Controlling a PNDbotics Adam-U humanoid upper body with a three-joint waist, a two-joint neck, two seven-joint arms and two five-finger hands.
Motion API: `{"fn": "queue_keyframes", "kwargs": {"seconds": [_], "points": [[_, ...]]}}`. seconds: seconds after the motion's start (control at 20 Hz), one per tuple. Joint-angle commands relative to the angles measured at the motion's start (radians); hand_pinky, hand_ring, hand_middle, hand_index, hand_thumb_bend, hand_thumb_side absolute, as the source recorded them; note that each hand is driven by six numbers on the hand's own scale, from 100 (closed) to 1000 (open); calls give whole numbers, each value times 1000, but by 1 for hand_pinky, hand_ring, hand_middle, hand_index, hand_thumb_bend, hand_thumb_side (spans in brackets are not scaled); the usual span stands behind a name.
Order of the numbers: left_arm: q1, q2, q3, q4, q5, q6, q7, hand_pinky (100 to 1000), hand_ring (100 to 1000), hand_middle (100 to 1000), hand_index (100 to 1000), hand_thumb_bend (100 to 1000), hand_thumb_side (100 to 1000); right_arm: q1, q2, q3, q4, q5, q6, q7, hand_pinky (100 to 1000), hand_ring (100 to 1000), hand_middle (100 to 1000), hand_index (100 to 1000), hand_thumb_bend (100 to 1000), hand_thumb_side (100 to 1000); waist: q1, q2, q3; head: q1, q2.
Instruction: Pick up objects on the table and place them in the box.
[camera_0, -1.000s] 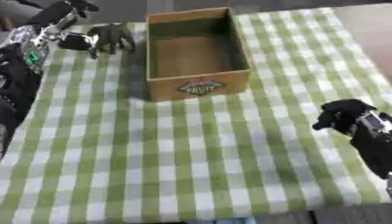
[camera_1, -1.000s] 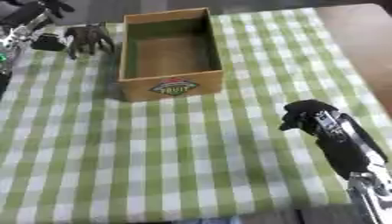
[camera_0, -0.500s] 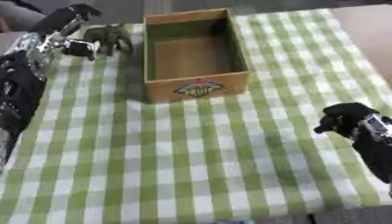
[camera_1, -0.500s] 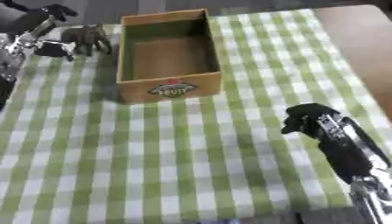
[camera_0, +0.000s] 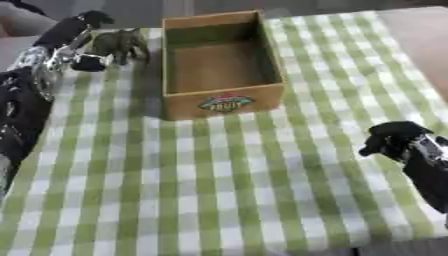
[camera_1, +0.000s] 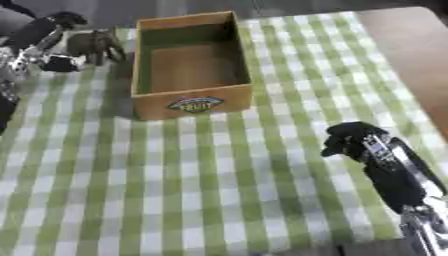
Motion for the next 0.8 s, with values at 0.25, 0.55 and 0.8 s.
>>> {"fn": "queue_keyframes", "kwargs": {"seconds": [0.25, 0.55, 0.8], "points": [[-3, 12, -4, -1, -22, 6, 10, 748, 834, 855, 916, 148, 218, -14, -2, 1, -17, 9, -3, 2, 664, 570, 549, 706, 100, 835, -7, -11, 4, 10, -20], [-1, 7, -1, -6, -24, 6, 38, 729, 805, 808, 868, 135, 207, -14, 0, 1, -17, 11, -4, 3, 664, 570, 548, 706, 100, 838, -9, -6, -3, 10, -25], [-1, 1, -7, -4, -24, -4, 40, 738, 821, 844, 880, 166, 213, -16, 2, 1, -16, 13, -5, 6, 663, 570, 548, 705, 100, 839, -10, 0, -8, 11, -30]]}}
